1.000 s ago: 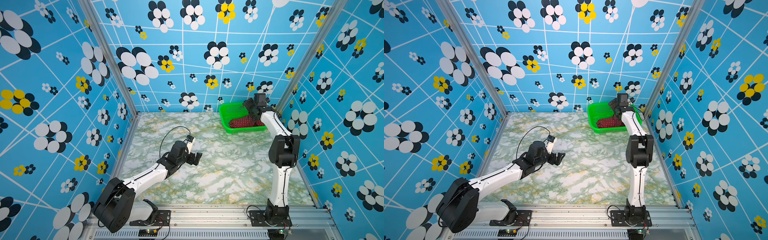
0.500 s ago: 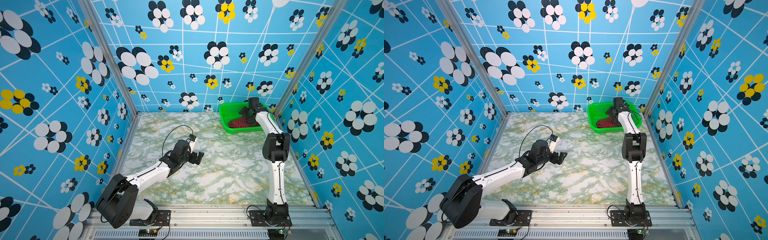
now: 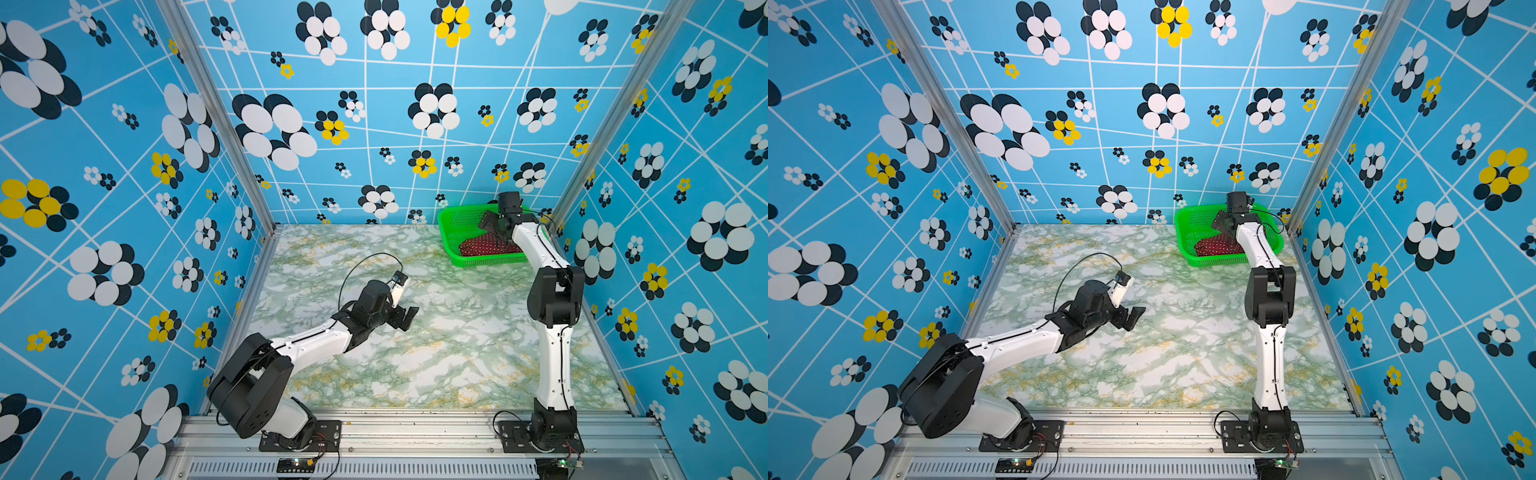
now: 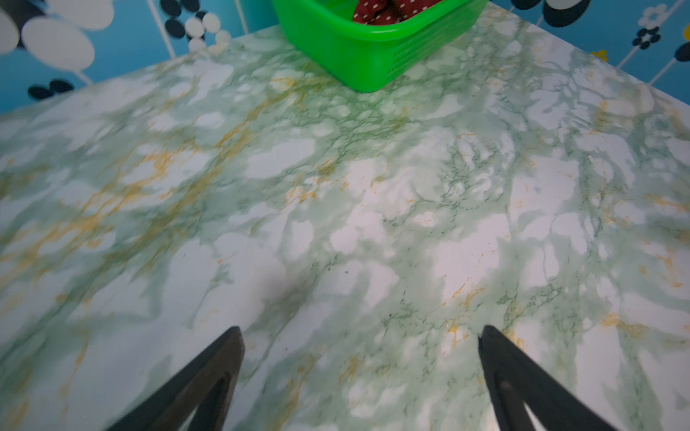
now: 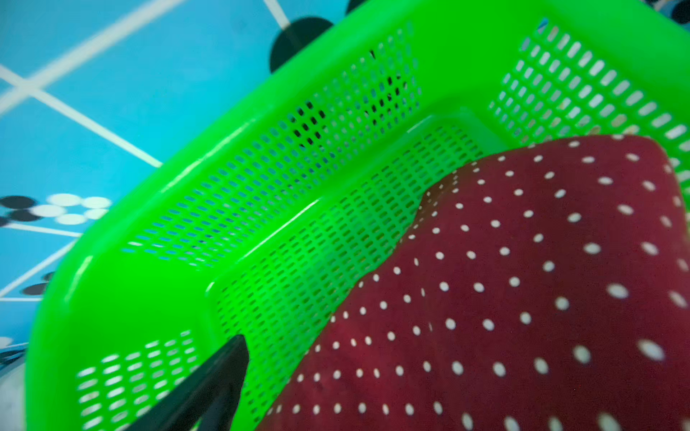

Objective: Roll up the skirts
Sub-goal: Place the skirt in the basket.

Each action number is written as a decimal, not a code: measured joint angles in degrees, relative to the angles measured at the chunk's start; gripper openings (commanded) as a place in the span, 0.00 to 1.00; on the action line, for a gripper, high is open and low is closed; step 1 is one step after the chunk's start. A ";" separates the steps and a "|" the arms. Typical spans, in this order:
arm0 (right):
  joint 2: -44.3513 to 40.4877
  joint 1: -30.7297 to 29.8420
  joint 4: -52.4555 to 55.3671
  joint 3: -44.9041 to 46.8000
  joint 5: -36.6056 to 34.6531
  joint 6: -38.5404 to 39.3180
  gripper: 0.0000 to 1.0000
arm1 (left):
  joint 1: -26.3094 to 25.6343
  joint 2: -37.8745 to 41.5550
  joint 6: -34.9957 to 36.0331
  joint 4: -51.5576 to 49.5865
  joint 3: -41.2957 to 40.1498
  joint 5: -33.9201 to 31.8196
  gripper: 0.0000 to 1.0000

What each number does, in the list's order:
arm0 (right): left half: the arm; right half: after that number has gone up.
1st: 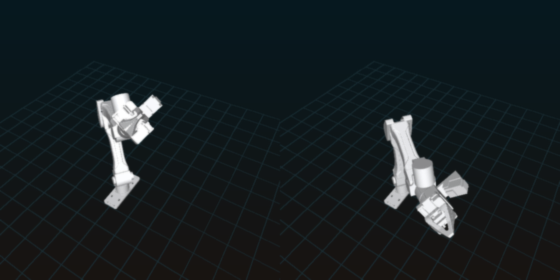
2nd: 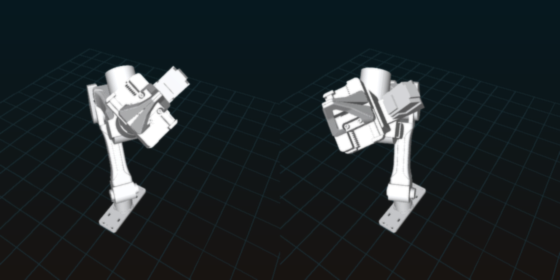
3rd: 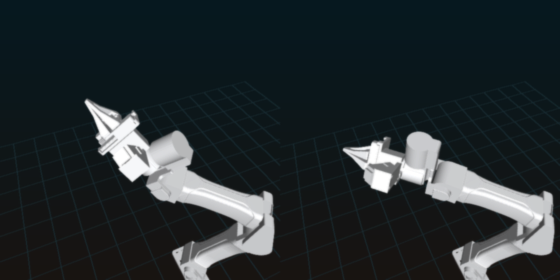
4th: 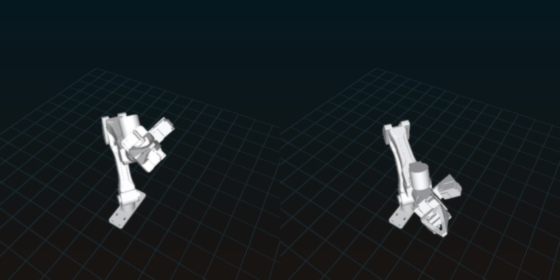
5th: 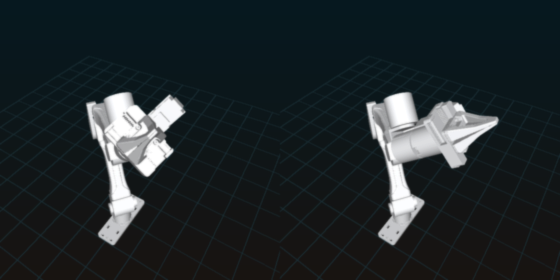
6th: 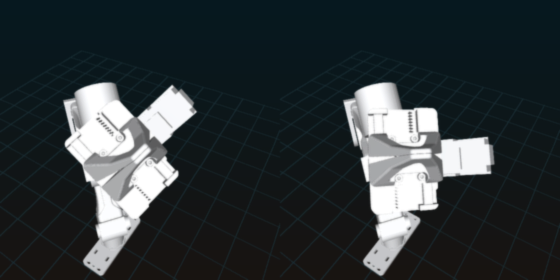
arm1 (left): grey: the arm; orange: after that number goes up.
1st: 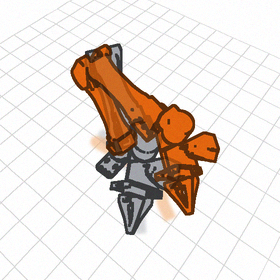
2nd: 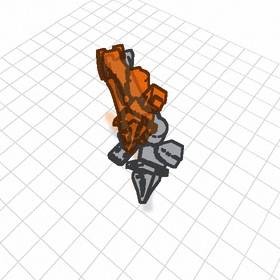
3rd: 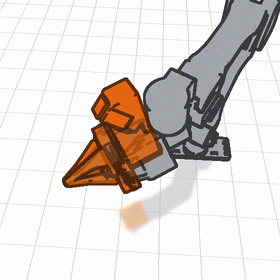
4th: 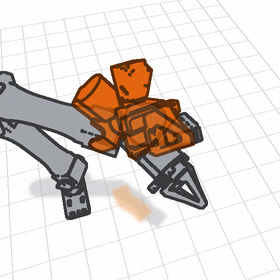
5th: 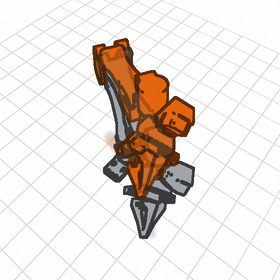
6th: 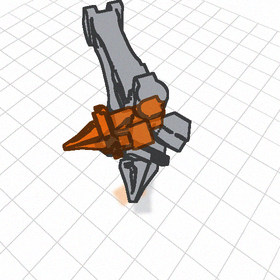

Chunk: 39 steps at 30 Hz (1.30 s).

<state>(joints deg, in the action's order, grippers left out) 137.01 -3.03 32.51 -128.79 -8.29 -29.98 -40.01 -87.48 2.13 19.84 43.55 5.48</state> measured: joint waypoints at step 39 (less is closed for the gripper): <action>-16.17 2.69 -21.22 37.57 25.64 -14.64 0.99 | -5.44 -63.19 26.95 17.44 68.89 15.72 0.71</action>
<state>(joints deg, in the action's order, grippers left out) 120.84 -0.34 11.29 -91.22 17.34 -44.62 -45.45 -150.67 29.08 37.28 112.44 21.19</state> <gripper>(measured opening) 0.990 0.766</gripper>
